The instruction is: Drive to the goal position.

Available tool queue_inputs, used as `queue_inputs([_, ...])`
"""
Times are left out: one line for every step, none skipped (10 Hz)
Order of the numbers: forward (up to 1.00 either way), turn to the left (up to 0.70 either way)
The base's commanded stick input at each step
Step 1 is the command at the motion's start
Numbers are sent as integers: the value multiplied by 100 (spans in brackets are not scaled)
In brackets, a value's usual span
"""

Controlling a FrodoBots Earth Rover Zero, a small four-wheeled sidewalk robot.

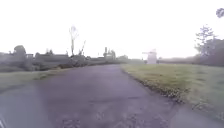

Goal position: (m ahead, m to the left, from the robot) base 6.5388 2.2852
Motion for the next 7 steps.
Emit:
queue_inputs([70,-14])
queue_inputs([70,-14])
queue_inputs([70,-14])
queue_inputs([70,-14])
queue_inputs([70,-14])
queue_inputs([70,-14])
queue_inputs([70,-14])
